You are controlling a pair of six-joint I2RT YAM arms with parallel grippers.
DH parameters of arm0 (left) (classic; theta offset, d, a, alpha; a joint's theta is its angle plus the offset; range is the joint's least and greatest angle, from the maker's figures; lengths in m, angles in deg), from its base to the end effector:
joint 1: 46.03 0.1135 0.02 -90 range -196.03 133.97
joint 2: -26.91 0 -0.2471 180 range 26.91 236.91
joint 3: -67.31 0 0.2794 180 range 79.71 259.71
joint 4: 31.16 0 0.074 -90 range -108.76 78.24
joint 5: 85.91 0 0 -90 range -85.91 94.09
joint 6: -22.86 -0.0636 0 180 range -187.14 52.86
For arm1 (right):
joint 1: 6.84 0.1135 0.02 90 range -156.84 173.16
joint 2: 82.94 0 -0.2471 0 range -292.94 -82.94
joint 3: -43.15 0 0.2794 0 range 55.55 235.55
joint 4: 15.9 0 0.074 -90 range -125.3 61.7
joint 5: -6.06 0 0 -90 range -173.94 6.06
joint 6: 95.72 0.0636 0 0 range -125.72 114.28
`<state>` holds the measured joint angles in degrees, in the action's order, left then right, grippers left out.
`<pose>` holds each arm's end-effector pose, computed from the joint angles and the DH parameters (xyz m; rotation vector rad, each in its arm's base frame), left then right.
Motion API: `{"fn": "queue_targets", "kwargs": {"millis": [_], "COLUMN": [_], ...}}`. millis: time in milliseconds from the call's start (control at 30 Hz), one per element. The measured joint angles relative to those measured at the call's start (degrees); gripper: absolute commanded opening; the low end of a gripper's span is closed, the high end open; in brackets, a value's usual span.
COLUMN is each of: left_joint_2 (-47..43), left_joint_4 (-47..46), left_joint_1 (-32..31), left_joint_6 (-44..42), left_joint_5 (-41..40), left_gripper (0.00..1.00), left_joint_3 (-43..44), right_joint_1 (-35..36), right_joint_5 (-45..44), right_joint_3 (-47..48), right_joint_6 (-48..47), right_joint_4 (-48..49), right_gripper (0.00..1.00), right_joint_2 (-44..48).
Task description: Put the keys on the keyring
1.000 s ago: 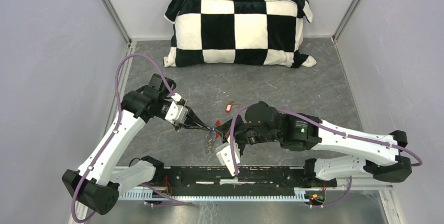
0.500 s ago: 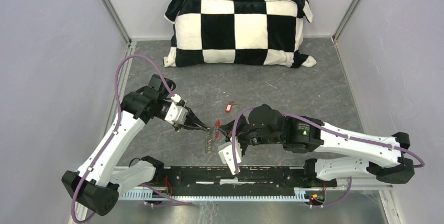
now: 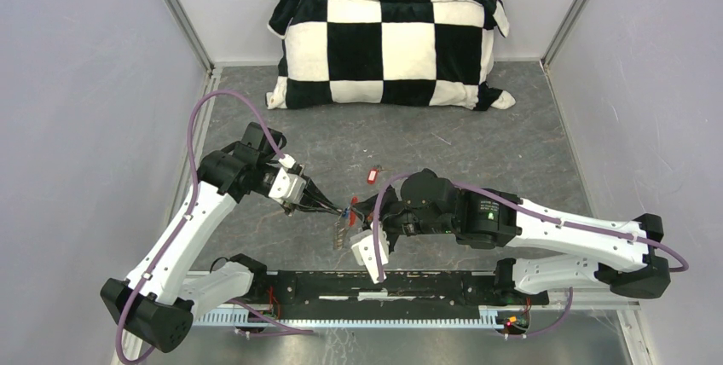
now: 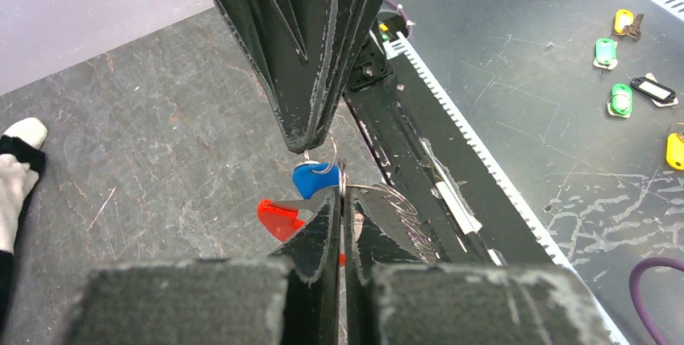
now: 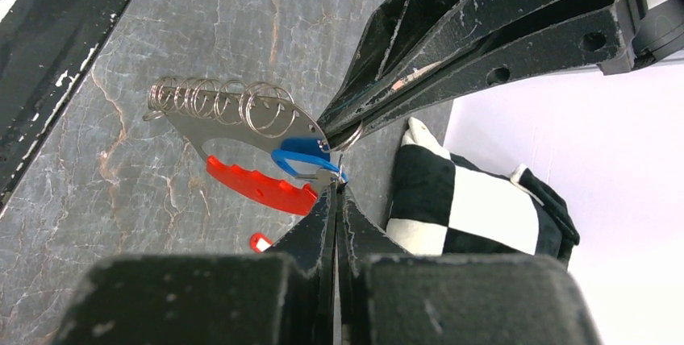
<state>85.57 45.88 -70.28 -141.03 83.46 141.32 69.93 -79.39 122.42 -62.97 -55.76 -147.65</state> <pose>0.1581 -0.1398 0.3230 1.6613 0.9251 -1.2047 0.0658 0.3020 0.3484 -1.8820 0.7432 0.2964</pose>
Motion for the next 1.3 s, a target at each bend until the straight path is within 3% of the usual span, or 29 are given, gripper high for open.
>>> {"fn": "queue_targets", "kwargs": {"millis": [1300], "left_joint_2": [0.1], "left_joint_4": [0.0], "left_joint_1": [0.0], "left_joint_6": [0.0], "left_joint_5": [-1.2], "left_gripper": [0.02], "left_joint_3": [-0.1], "right_joint_1": [0.0], "right_joint_5": [3.0], "right_joint_3": [0.0], "right_joint_6": [-1.1], "right_joint_4": [0.1], "right_gripper": [0.00], "right_joint_2": [-1.0]}}
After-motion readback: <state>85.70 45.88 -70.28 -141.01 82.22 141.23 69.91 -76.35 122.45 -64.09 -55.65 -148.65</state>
